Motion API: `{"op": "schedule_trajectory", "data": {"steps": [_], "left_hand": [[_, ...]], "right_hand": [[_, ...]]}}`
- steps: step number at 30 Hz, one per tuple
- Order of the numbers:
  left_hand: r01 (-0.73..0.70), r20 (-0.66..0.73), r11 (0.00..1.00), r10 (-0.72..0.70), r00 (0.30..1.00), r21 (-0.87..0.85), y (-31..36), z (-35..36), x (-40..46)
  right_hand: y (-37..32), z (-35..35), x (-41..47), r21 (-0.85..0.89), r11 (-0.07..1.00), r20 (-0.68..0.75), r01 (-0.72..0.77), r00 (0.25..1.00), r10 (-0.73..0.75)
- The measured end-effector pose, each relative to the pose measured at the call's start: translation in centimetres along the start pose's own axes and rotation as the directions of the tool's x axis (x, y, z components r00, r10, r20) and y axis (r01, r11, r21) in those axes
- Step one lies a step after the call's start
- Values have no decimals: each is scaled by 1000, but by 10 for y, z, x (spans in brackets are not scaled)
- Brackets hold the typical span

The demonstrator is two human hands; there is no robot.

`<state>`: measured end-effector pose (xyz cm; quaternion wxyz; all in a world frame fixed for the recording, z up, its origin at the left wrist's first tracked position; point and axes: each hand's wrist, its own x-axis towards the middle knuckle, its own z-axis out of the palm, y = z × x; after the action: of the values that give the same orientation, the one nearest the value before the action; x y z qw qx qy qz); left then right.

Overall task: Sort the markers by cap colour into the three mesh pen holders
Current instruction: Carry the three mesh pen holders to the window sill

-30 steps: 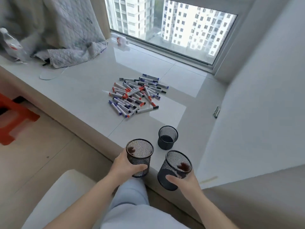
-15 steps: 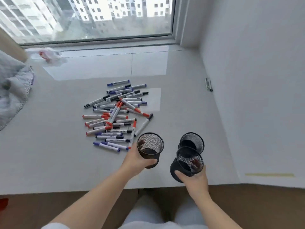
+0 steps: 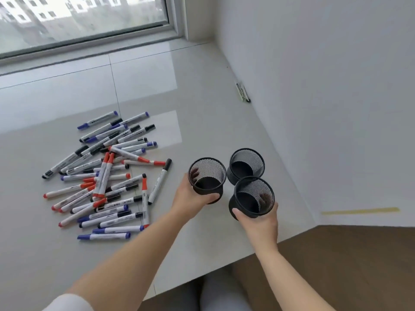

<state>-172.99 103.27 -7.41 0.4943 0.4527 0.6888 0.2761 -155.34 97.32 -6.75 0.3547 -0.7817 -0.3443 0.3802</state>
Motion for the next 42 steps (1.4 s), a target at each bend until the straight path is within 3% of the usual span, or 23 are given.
{"op": "schedule_trajectory", "data": {"steps": [11,24,31,36,42], "left_hand": [[-105,-12,994,105,994,6,12,46,71],[-336,-34,940,334,942,-55,-9,60,80],[-421,-125,901,432,893,102,-29,72,70],[-402,-163,859,466,869,316,-46,69,41],[-408,-151,892,438,886,192,-93,43,-42]], "right_hand": [[12,9,70,31,983,-70,180,982,-178],[56,25,83,-24,912,-223,410,887,-405],[65,25,84,-52,866,-332,498,809,-485],[71,18,71,-27,851,-355,525,790,-499],[96,17,29,0,907,-382,421,838,-389]]}}
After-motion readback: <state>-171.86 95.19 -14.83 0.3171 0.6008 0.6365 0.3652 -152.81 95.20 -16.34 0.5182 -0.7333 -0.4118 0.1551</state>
